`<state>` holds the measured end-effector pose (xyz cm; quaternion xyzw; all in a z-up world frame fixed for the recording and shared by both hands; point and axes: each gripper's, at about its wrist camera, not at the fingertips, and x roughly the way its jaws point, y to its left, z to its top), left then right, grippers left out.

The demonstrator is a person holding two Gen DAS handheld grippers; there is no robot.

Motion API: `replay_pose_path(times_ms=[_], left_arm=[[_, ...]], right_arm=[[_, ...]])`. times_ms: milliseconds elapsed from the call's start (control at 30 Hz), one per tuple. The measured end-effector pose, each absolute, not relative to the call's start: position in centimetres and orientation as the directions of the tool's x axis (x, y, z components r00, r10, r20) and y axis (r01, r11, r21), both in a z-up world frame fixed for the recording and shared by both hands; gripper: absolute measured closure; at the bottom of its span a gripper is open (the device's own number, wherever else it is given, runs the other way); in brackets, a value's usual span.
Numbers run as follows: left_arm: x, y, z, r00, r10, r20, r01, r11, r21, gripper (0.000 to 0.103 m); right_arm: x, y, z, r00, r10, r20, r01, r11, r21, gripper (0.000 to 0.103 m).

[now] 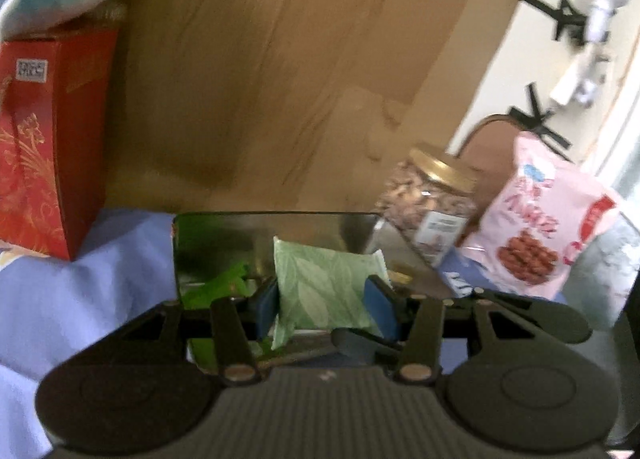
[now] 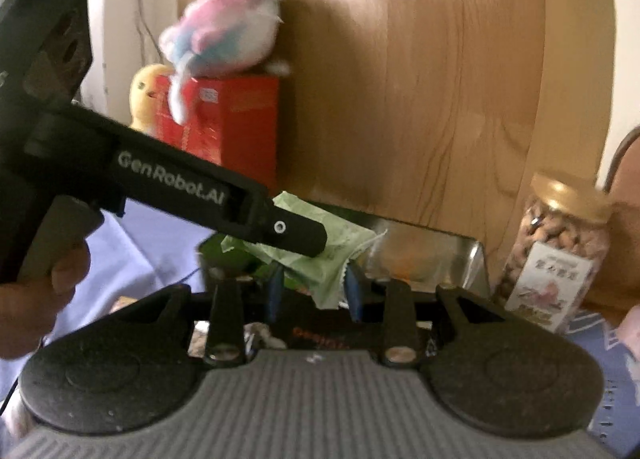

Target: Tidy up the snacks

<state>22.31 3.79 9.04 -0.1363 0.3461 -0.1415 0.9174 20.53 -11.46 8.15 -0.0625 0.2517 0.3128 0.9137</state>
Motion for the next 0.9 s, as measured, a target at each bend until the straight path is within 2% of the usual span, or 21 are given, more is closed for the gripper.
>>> replay_pose_path(times_ms=[200,300,333,433,500,533,600,667,700,800,900], left_arm=[[24.1,3.8,7.8,0.720,-0.332,-0.609,0.142,0.930,-0.339,0.053],[24.3,3.9,7.6,0.706,-0.320,-0.632,0.128,0.935,-0.330,0.047],[24.0,4.1,7.7,0.703,-0.325,-0.633,0.132,0.934,-0.333,0.045],[21.3,5.9,8.5,0.720,-0.346,-0.602,0.143,0.922,-0.359,0.039],[18.9,7.7,8.8,0.728,-0.380,-0.571,0.153,0.902,-0.404,0.042],[17.4,8.6,8.8,0.730,-0.415,-0.543,0.169,0.880,-0.444,0.040],[14.6,9.8,8.6,0.742,-0.391,-0.545,0.123,0.878,-0.463,0.037],[12.1,10.7,7.8,0.746,-0.395,-0.536,0.106,0.865,-0.490,0.037],[11.0,11.2,7.1,0.741,-0.408,-0.533,0.095,0.850,-0.518,0.037],[9.1,11.9,5.0,0.712,-0.406,-0.573,0.043,0.840,-0.541,0.037],[8.4,12.5,3.4,0.683,-0.379,-0.624,-0.009,0.850,-0.527,0.040]], right_arm=[[22.2,-10.7,7.0,0.681,0.517,-0.519,-0.578,0.814,0.051,0.061],[22.2,-10.8,7.0,0.702,0.490,-0.516,-0.544,0.837,0.054,0.042],[21.9,-11.2,7.2,0.708,0.486,-0.512,-0.536,0.842,0.059,0.040],[20.4,-12.7,7.9,0.711,0.498,-0.496,-0.536,0.841,0.075,0.040],[18.9,-13.9,8.4,0.715,0.509,-0.479,-0.533,0.841,0.098,0.040],[18.1,-14.5,8.5,0.706,0.524,-0.477,-0.533,0.836,0.130,0.040],[17.2,-15.3,8.0,0.637,0.596,-0.490,-0.540,0.798,0.268,0.040],[17.0,-15.1,6.3,0.538,0.659,-0.525,-0.522,0.750,0.406,0.044],[16.9,-14.7,5.4,0.511,0.668,-0.541,-0.507,0.742,0.438,0.050],[16.8,-13.2,3.3,0.486,0.662,-0.571,-0.473,0.748,0.466,0.054],[16.5,-12.4,2.6,0.472,0.677,-0.565,-0.447,0.736,0.508,0.083]])
